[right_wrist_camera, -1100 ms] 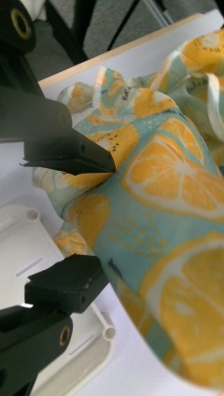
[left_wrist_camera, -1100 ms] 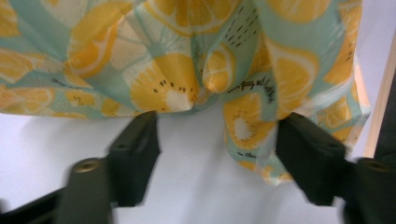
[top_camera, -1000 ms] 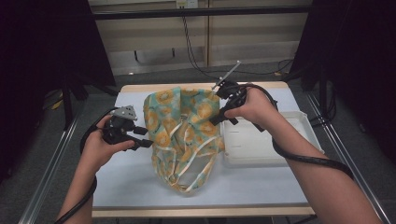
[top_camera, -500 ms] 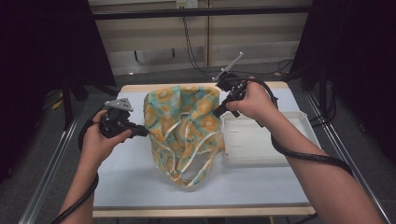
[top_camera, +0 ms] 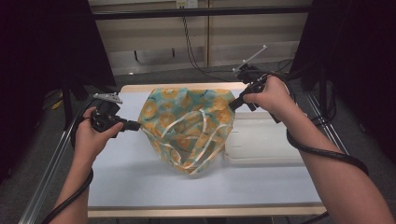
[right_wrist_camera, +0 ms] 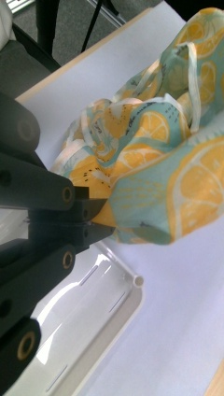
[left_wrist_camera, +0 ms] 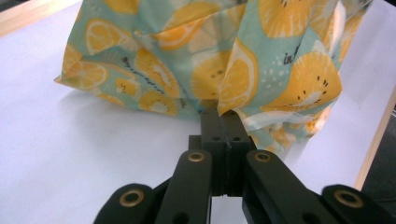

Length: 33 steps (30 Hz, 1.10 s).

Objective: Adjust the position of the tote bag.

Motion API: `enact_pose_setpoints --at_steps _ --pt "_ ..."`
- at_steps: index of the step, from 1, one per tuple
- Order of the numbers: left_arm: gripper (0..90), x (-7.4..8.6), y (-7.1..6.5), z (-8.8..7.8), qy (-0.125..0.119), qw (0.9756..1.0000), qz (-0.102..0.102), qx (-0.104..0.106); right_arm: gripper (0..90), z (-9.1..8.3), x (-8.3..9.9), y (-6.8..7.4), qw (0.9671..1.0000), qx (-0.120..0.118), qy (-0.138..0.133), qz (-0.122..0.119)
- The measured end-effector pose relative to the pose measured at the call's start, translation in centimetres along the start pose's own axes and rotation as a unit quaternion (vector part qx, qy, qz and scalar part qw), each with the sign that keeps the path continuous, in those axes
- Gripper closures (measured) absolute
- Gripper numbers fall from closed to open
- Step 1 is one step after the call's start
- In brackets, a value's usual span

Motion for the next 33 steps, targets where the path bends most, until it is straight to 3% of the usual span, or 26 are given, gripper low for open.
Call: enact_pose_setpoints --at_steps 7,14,17,20,21,22,23,26,27,29,30,33 --pt "90.0 0.4 0.7 0.6 0.017 0.9997 -0.008 -0.013 90.0 0.6 0.7 -1.2 0.9999 0.011 0.004 0.008" --pt "90.0 0.4 0.1 0.7 0.015 0.9999 -0.001 0.002 88.6 0.6 1.2 -0.9 0.9999 0.009 0.007 0.003" --pt "90.0 0.2 -0.1 1.0 0.022 0.9997 -0.003 0.005 77.8 0.4 1.4 -0.5 1.0 0.005 0.005 0.005" --pt "90.0 0.1 -0.2 1.2 0.023 0.9997 -0.002 0.002 75.3 0.2 1.6 -0.2 1.0 0.004 0.006 -0.003" --pt "90.0 0.0 -0.4 1.4 0.027 0.9996 0.002 0.006 68.7 0.0 1.9 0.2 1.0 0.001 0.003 -0.006" --pt "90.0 0.0 -0.4 1.4 0.027 0.9996 0.002 0.006 68.7 0.0 1.9 0.2 1.0 0.001 0.003 -0.006" --pt "89.8 0.0 -0.6 1.5 0.03 0.9995 -0.001 0.007 67.0 0.0 2.1 0.3 0.9998 0.005 0.004 -0.021" --pt "81.9 0.0 -0.8 1.5 0.032 0.9995 0.001 0.008 67.1 0.0 2.3 0.4 0.9998 0.005 0.004 -0.019" --pt "79.0 -0.2 -1.1 1.4 0.035 0.9993 0.014 0.001 68.2 0.1 2.4 0.5 0.9997 0.003 0.003 -0.023" --pt "63.4 -0.3 -1.3 1.3 0.037 0.999 0.024 -0.004 70.4 0.3 2.4 0.5 0.9998 0.002 0.0 -0.021" --pt "55.2 -0.4 -1.5 1.2 0.038 0.9985 0.036 -0.018 72.5 0.4 2.4 0.5 0.9998 0.003 -0.003 -0.019" --pt "43.4 -0.7 -1.8 0.8 0.046 0.9975 0.049 -0.023 76.6 0.6 2.3 0.5 0.9998 0.001 -0.005 -0.017"
Point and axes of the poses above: each handheld gripper's, and its own axes: z roughly forward along the jaws, x roughly out of its underside, y roughly to its left, the point moved 4 cm from there along z, roughly forward along the jaws, and after that the axes turned 15 degrees about x, right-handed, at the moved point
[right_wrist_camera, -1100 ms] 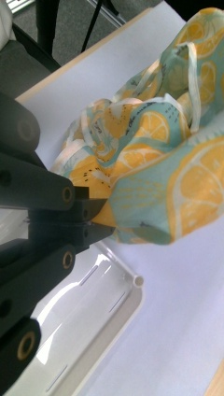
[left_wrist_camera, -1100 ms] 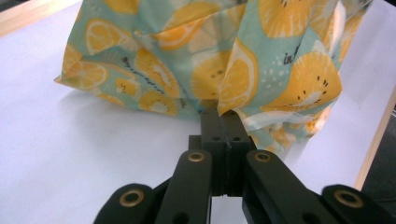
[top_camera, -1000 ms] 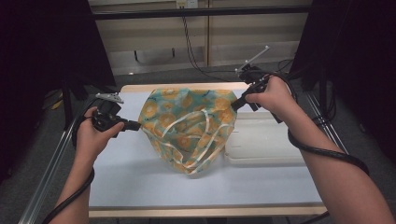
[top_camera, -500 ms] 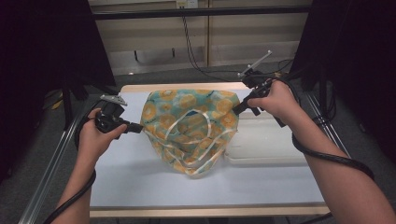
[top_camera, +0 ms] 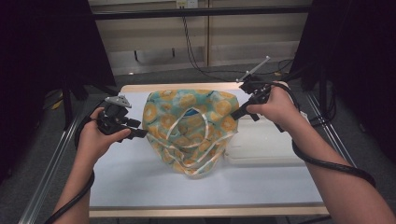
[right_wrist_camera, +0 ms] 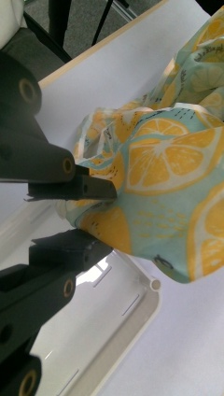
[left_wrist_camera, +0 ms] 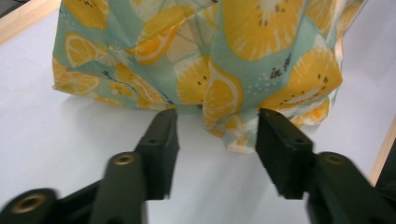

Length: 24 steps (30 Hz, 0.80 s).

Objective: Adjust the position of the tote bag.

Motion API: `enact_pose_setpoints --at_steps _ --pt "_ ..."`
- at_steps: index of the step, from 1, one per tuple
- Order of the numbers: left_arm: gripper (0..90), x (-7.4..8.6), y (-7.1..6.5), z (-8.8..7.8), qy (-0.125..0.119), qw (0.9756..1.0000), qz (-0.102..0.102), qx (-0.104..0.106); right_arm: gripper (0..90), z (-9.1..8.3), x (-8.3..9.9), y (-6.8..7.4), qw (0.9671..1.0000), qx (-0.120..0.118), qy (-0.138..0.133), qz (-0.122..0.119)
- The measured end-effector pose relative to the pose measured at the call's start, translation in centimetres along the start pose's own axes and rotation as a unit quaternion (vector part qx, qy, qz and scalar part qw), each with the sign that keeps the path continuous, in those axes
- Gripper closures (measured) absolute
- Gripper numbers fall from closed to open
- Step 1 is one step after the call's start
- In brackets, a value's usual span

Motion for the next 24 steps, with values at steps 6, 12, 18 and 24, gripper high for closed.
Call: enact_pose_setpoints --at_steps 6,12,18,24 --pt "42.7 -1.9 -0.6 -0.4 -0.021 0.9997 0.01 0.006 85.6 0.1 -0.5 0.1 1.0 -0.004 0.006 -0.002" --pt "61.5 -4.0 -0.2 0.2 -0.005 0.9997 0.021 0.014 89.9 -0.1 -0.9 0.3 1.0 -0.005 0.008 -0.002" --pt "88.9 -5.3 -0.1 -0.5 -0.041 0.9979 -0.029 0.039 90.0 -0.6 -1.3 0.0 0.9999 -0.011 -0.004 0.008" --pt "89.9 -6.7 -0.3 -2.1 -0.058 0.9973 -0.036 0.026 90.0 -2.2 -2.5 -0.3 0.9996 -0.011 -0.018 0.016"
Point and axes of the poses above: each handheld gripper's, and its own axes: z roughly forward along the jaws, x roughly out of its underside, y roughly to its left, the point moved 4 cm from there along z, roughly forward along the jaws, and after that the axes turned 15 degrees about x, right-handed, at the moved point
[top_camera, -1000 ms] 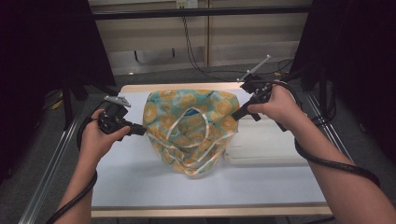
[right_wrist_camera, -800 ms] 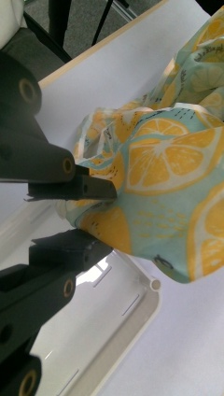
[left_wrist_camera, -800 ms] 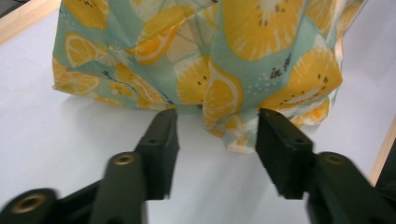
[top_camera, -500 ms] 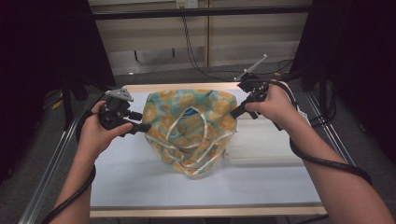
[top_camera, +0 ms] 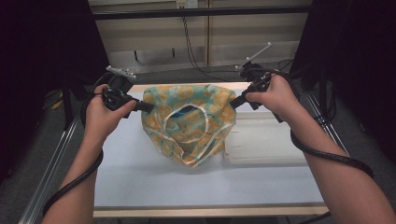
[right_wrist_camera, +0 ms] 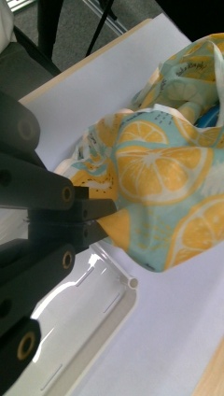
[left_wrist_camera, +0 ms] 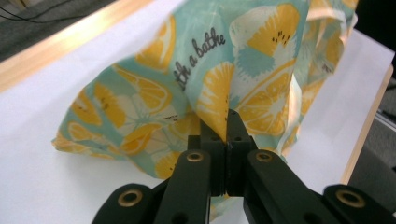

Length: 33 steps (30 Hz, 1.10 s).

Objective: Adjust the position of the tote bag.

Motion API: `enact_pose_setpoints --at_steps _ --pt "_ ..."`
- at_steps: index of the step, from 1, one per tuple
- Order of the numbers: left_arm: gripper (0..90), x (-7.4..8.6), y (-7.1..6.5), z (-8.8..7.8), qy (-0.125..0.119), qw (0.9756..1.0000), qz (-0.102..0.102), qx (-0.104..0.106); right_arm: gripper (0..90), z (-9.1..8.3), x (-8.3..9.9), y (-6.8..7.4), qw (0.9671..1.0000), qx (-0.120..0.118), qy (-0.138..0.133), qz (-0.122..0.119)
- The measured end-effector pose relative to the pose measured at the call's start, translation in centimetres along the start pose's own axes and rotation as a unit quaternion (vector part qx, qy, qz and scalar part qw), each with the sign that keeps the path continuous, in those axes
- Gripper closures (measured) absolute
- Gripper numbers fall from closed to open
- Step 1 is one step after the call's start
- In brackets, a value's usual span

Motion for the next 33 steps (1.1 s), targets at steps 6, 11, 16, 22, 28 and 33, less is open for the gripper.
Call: enact_pose_setpoints --at_steps 6,11,16,22,28,33 --pt "90.0 -1.4 0.1 -0.9 -0.005 0.9998 -0.001 -0.017 90.0 -0.9 -1.2 -0.2 0.9998 0.007 -0.02 0.007" --pt "90.0 -1.9 0.7 -1.0 -0.005 0.9998 -0.009 -0.017 90.0 -1.0 -2.1 -0.6 0.9994 0.012 -0.03 0.015" --pt "90.0 -2.5 0.9 -1.8 -0.012 0.9996 -0.012 -0.023 90.0 -1.2 -2.8 -0.9 0.999 0.008 -0.038 0.021" --pt "89.9 -2.9 1.2 -2.7 -0.016 0.9992 -0.024 -0.027 90.0 -1.2 -3.5 -1.3 0.9986 0.014 -0.042 0.028" --pt "89.6 -2.8 2.8 -1.1 0.01 0.9982 -0.05 -0.031 89.8 -0.1 -4.1 -1.5 0.9984 0.029 -0.032 0.038" --pt "89.5 -2.3 3.2 -0.1 0.023 0.9984 -0.048 -0.02 89.3 1.5 -3.5 -1.6 0.9988 0.03 -0.017 0.034"
Point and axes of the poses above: each handheld gripper's, and its own axes: z roughly forward along the jaws, x roughly out of its underside, y roughly to its left, the point moved 4 cm from there along z, roughly forward along the jaws, and after that the axes turned 15 degrees about x, right-handed, at the moved point
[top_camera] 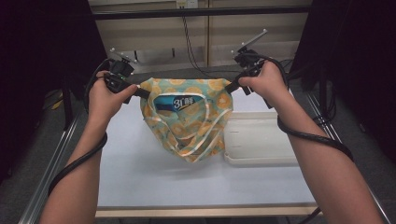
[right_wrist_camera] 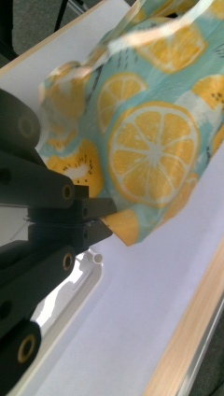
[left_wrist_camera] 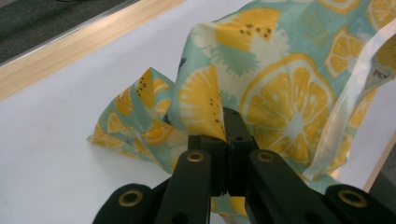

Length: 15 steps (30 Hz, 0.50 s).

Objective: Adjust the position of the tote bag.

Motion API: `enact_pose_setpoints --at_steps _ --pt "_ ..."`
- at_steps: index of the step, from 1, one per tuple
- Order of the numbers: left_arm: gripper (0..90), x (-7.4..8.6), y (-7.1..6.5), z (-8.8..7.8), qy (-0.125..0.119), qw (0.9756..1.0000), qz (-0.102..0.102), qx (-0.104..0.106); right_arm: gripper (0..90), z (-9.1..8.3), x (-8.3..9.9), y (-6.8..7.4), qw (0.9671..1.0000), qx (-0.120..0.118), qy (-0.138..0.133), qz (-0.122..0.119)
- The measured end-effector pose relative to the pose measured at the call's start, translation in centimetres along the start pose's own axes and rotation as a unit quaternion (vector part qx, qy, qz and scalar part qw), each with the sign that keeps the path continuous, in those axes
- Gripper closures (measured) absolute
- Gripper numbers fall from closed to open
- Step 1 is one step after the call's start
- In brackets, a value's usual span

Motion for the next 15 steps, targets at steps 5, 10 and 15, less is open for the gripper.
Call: enact_pose_setpoints --at_steps 5,10,15 --pt "89.2 0.3 -0.1 0.1 -0.005 1.0 -0.006 0.002 86.9 0.6 0.6 0.1 1.0 -0.005 0.003 -0.006" --pt "88.8 0.8 -0.2 0.1 0.005 1.0 -0.004 -0.004 70.9 0.1 1.1 0.3 0.9998 0.001 0.001 -0.021" --pt "88.9 0.9 -0.2 0.1 0.014 0.9999 0.001 0.0 49.0 -0.6 1.7 1.0 0.9992 -0.005 -0.013 -0.036"
Point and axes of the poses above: each handheld gripper's, and its own axes: z roughly forward along the jaws, x roughly out of its underside, y roughly to its left, the point moved 4 cm from there along z, roughly forward along the jaws, and after that the axes turned 15 degrees about x, right-handed, at the moved point
